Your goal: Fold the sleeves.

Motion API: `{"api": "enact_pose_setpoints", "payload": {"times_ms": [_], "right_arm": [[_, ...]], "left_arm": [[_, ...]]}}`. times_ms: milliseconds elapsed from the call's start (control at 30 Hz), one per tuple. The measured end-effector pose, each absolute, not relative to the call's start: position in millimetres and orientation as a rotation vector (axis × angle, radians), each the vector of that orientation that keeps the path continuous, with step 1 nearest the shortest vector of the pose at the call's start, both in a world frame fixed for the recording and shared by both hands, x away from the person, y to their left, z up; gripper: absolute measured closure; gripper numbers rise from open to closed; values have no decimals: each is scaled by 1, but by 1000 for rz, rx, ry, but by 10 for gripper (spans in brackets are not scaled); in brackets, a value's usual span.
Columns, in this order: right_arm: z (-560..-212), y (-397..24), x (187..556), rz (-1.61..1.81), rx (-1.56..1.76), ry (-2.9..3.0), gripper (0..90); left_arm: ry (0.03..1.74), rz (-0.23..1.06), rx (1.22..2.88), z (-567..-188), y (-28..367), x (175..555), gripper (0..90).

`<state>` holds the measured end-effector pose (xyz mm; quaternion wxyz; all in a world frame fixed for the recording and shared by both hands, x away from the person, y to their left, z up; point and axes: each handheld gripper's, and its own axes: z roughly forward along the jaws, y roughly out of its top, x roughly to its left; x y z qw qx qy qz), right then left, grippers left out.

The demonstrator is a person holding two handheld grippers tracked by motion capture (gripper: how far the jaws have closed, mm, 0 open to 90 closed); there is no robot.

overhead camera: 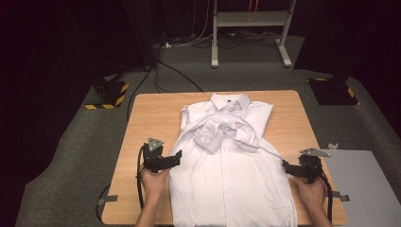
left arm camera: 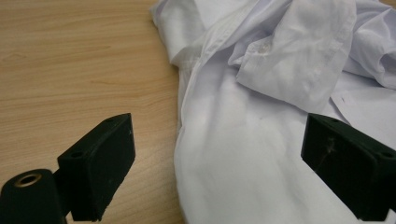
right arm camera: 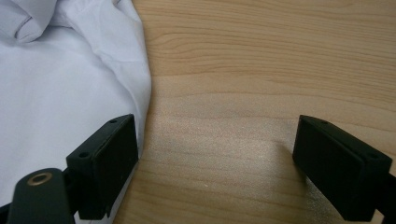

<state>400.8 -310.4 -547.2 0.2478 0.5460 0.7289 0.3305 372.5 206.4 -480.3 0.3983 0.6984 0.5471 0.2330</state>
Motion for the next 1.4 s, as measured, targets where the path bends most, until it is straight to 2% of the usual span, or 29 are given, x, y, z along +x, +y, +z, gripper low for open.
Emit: {"api": "enact_pose_setpoints", "payload": {"times_ms": [333,933,1100,1400], "right_arm": [[-547,-310,401,901,1488,1986,138],[-547,-310,401,901,1489,1986,138],[-547,-310,401,901,1489,1986,138],[-547,-310,401,901,1489,1986,138]], "left_arm": [[1462,575,1805,-506,209,376,99],[1627,632,1803,-543,217,382,103],[1618,696,1836,-547,214,384,99],[1610,713,1817,-549,215,385,75]]}}
